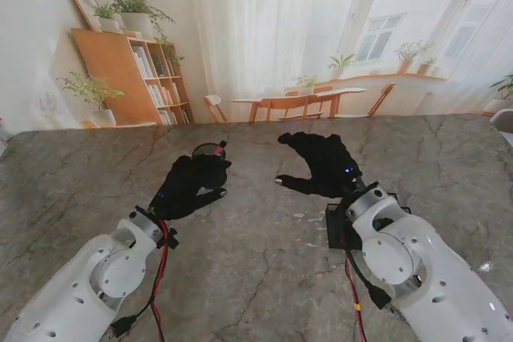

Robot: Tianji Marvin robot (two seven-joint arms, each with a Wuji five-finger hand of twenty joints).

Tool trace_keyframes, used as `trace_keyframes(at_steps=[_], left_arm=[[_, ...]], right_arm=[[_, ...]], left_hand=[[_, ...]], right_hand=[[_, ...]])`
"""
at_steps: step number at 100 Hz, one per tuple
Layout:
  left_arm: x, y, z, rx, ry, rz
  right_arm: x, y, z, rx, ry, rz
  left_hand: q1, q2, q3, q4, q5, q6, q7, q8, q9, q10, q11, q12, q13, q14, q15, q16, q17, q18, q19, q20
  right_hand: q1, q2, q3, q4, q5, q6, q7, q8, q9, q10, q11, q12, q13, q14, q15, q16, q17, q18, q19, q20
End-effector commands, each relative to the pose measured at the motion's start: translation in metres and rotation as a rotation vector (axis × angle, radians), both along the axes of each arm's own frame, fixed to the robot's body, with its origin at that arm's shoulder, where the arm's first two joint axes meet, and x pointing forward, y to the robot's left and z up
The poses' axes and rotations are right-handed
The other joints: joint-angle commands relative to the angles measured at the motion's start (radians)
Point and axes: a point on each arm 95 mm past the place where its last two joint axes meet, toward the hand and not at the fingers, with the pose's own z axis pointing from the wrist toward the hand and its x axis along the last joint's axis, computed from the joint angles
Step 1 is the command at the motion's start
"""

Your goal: Organize desk stationery

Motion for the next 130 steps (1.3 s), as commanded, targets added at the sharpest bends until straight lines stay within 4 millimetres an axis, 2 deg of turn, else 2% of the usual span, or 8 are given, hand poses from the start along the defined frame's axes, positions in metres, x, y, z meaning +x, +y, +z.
trace_keyframes(at_steps=[1, 9, 24, 39, 60, 86, 107, 130], left_arm=[[0.0, 0.002, 0.003, 0.041, 0.009, 0.025], [0.005, 0.007, 0.009, 0.139, 0.023, 0.059], [0.024, 0.011, 0.032, 0.272, 0.043, 0.087], [0.053, 0.008, 0.052, 0.341, 0.111, 0.118], [0.094, -0.006, 0.063, 0.318, 0.202, 0.182], [0.137, -0.016, 0.057, 0.396, 0.303, 0.201], [0.149, -0.023, 0.047, 0.439, 0.376, 0.186], [0.157, -0.027, 0.037, 0.474, 0.411, 0.169]], right_arm=[[-0.003, 0.001, -0.021, 0.023, 0.076, -0.018], [-0.003, 0.001, -0.028, 0.046, 0.103, -0.064], [-0.003, 0.004, -0.037, 0.094, 0.117, -0.118], [-0.004, 0.005, -0.041, 0.106, 0.121, -0.126], [-0.008, 0.002, -0.041, 0.138, 0.111, -0.134], [-0.008, 0.002, -0.042, 0.163, 0.108, -0.128], [-0.007, 0.002, -0.043, 0.169, 0.109, -0.123], [-0.008, 0.002, -0.043, 0.169, 0.119, -0.123]], left_hand=[[-0.032, -0.002, -0.026, -0.109, -0.083, 0.026, -0.038, -0.013, -0.054, 0.012, -0.02, -0.011, -0.05, 0.023, -0.016, -0.007, -0.029, 0.059, 0.02, 0.027], [-0.108, -0.051, -0.02, -0.103, -0.178, 0.063, -0.063, -0.02, -0.107, 0.022, -0.028, -0.018, -0.102, 0.053, -0.021, -0.013, -0.02, 0.119, 0.042, 0.024], [-0.197, -0.107, -0.011, -0.098, -0.175, 0.175, -0.108, -0.207, -0.209, 0.072, -0.028, 0.005, -0.174, 0.097, -0.018, -0.022, -0.016, 0.215, 0.112, -0.04], [-0.227, -0.114, -0.012, -0.098, -0.174, 0.256, -0.113, -0.262, -0.22, 0.118, -0.044, 0.002, -0.189, 0.124, -0.018, -0.026, -0.023, 0.284, 0.152, -0.08], [-0.243, -0.102, -0.012, -0.097, -0.167, 0.285, -0.103, -0.29, -0.22, 0.134, -0.045, -0.013, -0.184, 0.137, -0.015, -0.019, -0.008, 0.295, 0.18, -0.112], [-0.259, -0.083, -0.016, -0.099, -0.169, 0.311, -0.093, -0.258, -0.221, 0.156, -0.037, 0.0, -0.167, 0.15, 0.006, -0.006, 0.009, 0.304, 0.208, -0.117], [-0.277, -0.089, -0.015, -0.098, -0.168, 0.321, -0.09, -0.224, -0.222, 0.182, -0.035, 0.013, -0.127, 0.171, 0.027, 0.012, 0.054, 0.334, 0.275, -0.111], [-0.257, -0.111, -0.008, -0.095, -0.172, 0.298, -0.098, -0.218, -0.223, 0.178, -0.039, 0.012, -0.121, 0.183, 0.034, 0.022, 0.058, 0.34, 0.306, -0.119]], right_hand=[[0.005, -0.017, 0.0, 0.027, 0.006, -0.013, 0.008, 0.009, 0.004, -0.011, -0.002, 0.001, -0.001, -0.012, -0.022, -0.009, 0.0, 0.002, -0.023, -0.014], [0.009, -0.024, 0.003, 0.026, 0.008, -0.011, 0.009, 0.006, 0.003, -0.007, -0.004, 0.0, -0.003, -0.01, -0.029, -0.009, -0.003, 0.004, -0.034, -0.016], [0.016, -0.027, 0.005, 0.025, 0.011, -0.009, 0.011, 0.001, 0.008, -0.006, -0.005, 0.0, -0.004, -0.01, -0.035, -0.007, -0.004, 0.002, -0.043, -0.014], [0.018, -0.028, 0.005, 0.025, 0.015, -0.008, 0.015, -0.003, 0.013, -0.004, -0.004, 0.002, -0.002, -0.007, -0.038, -0.004, -0.003, 0.002, -0.046, -0.01], [0.019, -0.028, 0.004, 0.025, 0.024, -0.006, 0.021, -0.006, 0.021, -0.003, -0.002, 0.004, 0.0, -0.006, -0.037, 0.0, -0.002, 0.007, -0.049, -0.004], [0.023, -0.03, 0.005, 0.025, 0.039, -0.003, 0.029, -0.009, 0.036, -0.004, 0.002, 0.007, 0.006, -0.005, -0.037, 0.004, 0.001, 0.013, -0.052, 0.004], [0.02, -0.024, 0.002, 0.025, 0.022, -0.006, 0.024, -0.014, 0.035, -0.004, 0.002, 0.01, 0.007, -0.003, -0.035, 0.007, 0.002, 0.016, -0.055, 0.01], [0.02, -0.023, 0.0, 0.025, 0.03, -0.006, 0.029, -0.014, 0.038, -0.003, 0.002, 0.012, 0.007, -0.001, -0.035, 0.01, 0.001, 0.019, -0.058, 0.015]])
